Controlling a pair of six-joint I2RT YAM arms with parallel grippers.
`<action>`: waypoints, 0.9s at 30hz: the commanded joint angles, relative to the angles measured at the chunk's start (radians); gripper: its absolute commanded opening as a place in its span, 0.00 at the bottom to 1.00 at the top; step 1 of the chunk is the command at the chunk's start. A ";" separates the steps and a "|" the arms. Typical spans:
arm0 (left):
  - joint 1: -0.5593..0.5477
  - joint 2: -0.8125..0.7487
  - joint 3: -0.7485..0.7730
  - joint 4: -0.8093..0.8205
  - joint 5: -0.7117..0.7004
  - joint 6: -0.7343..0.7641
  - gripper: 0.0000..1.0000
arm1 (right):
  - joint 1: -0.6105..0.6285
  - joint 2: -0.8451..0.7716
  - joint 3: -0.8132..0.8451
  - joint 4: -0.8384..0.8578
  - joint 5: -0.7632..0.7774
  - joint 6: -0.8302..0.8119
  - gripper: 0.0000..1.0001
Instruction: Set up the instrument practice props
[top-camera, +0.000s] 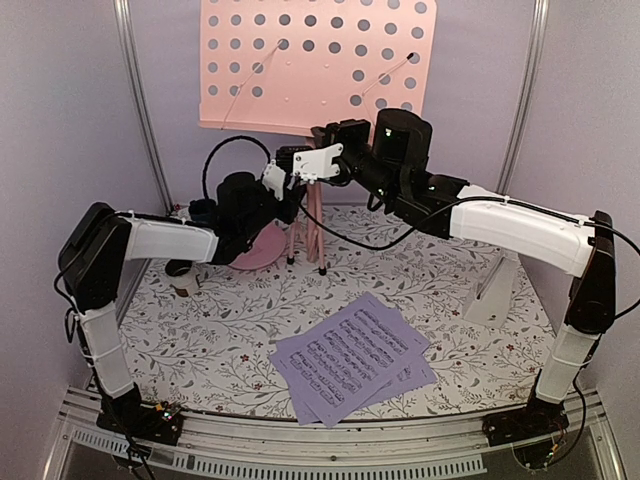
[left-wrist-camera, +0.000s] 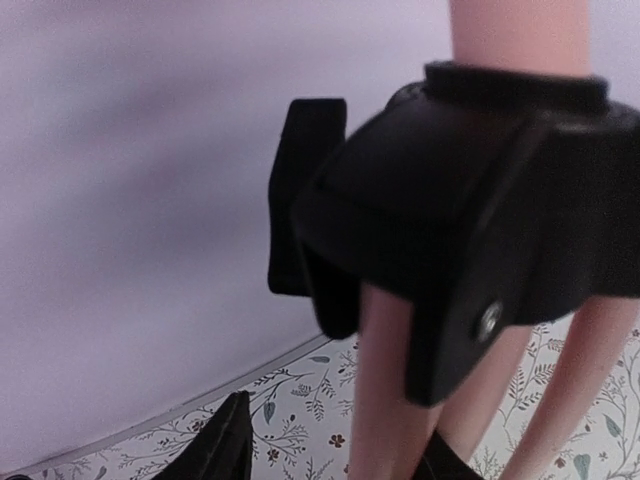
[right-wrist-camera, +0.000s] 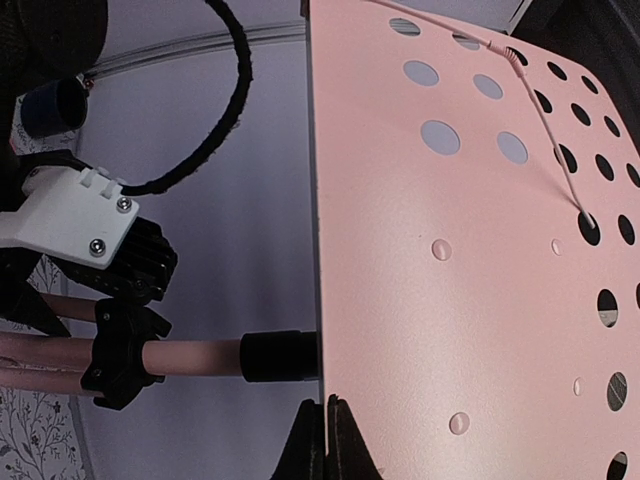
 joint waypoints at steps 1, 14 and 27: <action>-0.003 0.038 0.044 -0.034 -0.001 0.055 0.45 | -0.012 -0.084 0.113 0.308 -0.035 0.005 0.00; -0.026 0.053 0.088 -0.064 -0.007 0.048 0.00 | -0.030 -0.071 0.121 0.309 -0.040 0.020 0.00; -0.026 0.060 0.123 -0.093 -0.003 -0.078 0.00 | -0.019 -0.088 0.078 0.353 -0.052 0.036 0.61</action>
